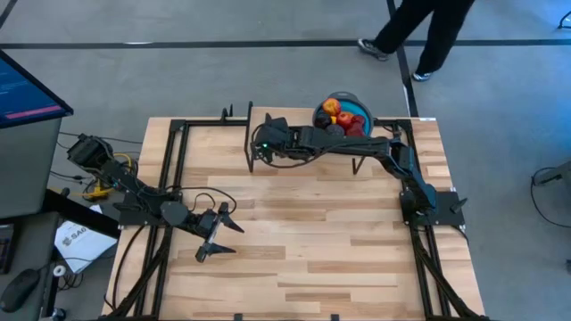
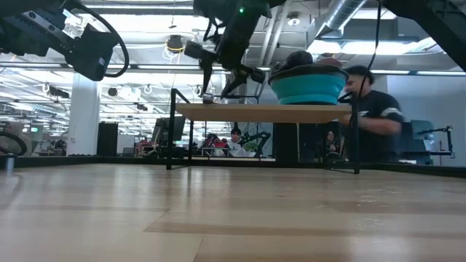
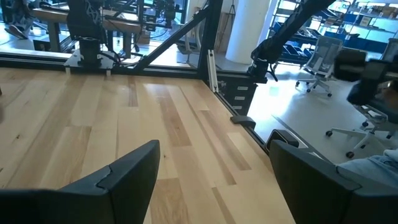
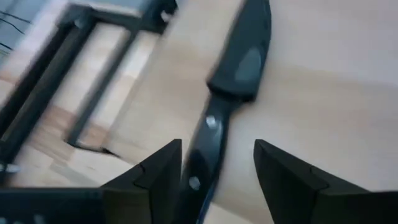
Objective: Pick & Place Fruit
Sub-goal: Return to Home Position
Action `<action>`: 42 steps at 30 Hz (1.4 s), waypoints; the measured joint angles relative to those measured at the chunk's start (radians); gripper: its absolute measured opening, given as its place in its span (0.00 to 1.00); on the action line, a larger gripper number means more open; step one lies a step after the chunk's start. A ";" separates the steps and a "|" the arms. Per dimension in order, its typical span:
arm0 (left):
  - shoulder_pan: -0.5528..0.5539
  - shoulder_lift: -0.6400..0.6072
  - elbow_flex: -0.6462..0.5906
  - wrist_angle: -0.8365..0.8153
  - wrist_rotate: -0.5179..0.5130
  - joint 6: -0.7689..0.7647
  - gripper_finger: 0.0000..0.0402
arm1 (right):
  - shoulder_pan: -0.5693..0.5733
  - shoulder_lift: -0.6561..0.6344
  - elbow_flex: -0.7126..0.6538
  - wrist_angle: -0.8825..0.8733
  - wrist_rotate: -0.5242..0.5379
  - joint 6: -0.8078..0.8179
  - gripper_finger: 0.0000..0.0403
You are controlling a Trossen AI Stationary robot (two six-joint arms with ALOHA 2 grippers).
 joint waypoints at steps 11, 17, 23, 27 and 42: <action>0.000 0.000 0.000 0.000 0.004 0.000 0.74 | 0.209 -0.078 0.000 0.044 0.035 -0.349 0.40; 0.000 0.000 0.000 -0.001 0.004 0.000 0.74 | 0.391 -0.142 0.000 0.015 0.043 -0.571 0.37; 0.000 0.000 0.000 0.000 0.003 0.000 0.74 | 0.526 -0.195 0.000 0.003 0.044 -0.694 0.33; 0.000 0.000 0.000 0.000 0.000 0.000 0.74 | 0.595 -0.190 0.000 0.099 0.043 -0.718 0.32; 0.000 0.000 0.000 -0.001 -0.022 -0.022 0.74 | 0.739 -0.541 -0.242 -0.120 0.327 -0.497 0.32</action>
